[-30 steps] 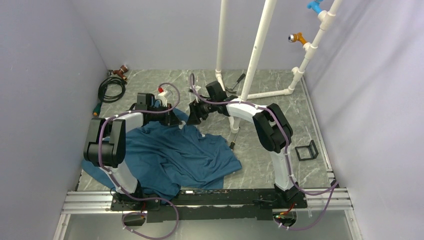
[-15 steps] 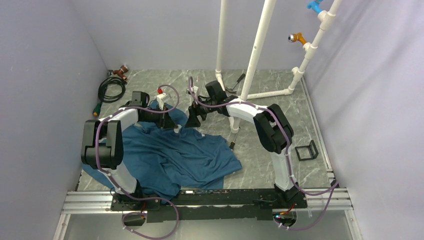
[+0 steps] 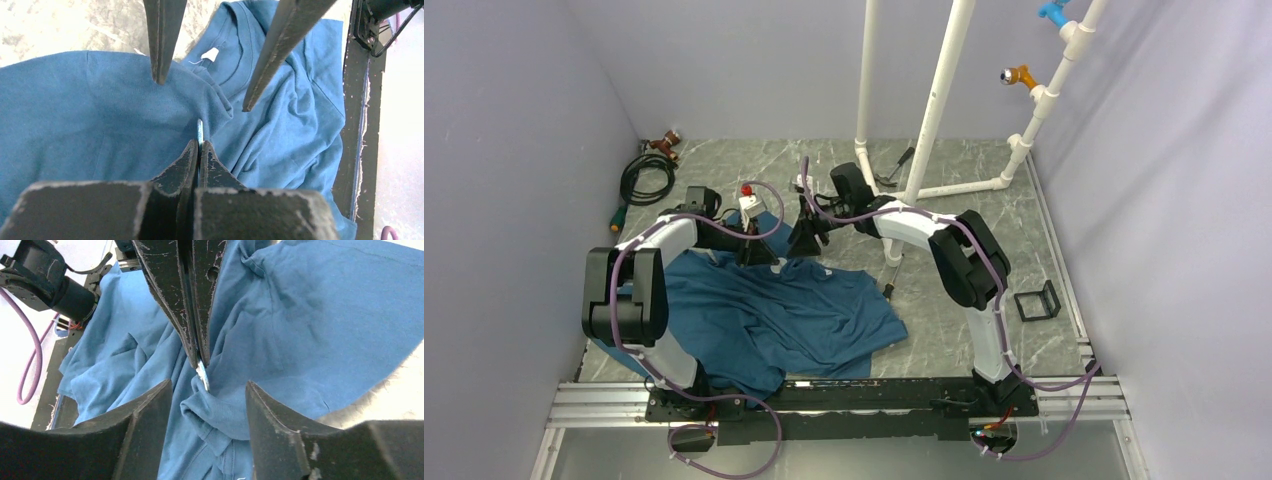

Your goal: Remove the brooch from the garment

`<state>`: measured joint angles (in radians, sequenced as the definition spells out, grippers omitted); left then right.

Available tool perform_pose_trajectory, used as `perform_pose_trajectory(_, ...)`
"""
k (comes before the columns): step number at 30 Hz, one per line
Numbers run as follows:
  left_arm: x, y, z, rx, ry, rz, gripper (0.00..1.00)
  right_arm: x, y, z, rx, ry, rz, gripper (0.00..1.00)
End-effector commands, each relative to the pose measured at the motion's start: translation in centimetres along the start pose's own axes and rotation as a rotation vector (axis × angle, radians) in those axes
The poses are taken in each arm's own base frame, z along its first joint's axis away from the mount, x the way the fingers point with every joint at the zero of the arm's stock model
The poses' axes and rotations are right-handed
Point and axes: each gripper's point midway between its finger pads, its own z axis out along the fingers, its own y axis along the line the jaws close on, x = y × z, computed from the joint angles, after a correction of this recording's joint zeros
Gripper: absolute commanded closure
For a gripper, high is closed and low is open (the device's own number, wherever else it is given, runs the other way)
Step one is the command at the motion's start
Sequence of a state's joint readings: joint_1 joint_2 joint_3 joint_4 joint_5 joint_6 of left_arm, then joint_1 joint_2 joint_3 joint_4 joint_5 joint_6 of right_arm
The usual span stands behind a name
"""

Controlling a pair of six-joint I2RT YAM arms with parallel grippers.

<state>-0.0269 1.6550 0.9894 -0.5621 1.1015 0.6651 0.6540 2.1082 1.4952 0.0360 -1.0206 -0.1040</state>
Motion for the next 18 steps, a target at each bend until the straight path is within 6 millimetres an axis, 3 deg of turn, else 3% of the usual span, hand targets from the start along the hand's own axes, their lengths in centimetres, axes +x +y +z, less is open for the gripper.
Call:
perform_pose_trajectory(1,-2.4,-1.4,-0.7,0.048,-0.059,0.143,1.00,-2.2,1.6,0.2,-0.057,-0.061,-0.085,0.44)
perform_pose_trajectory(18,-2.9,-1.9,-0.9,0.075,-0.072,0.180,1.00,0.1,2.7,2.0,-0.100,-0.033,-0.092,0.61)
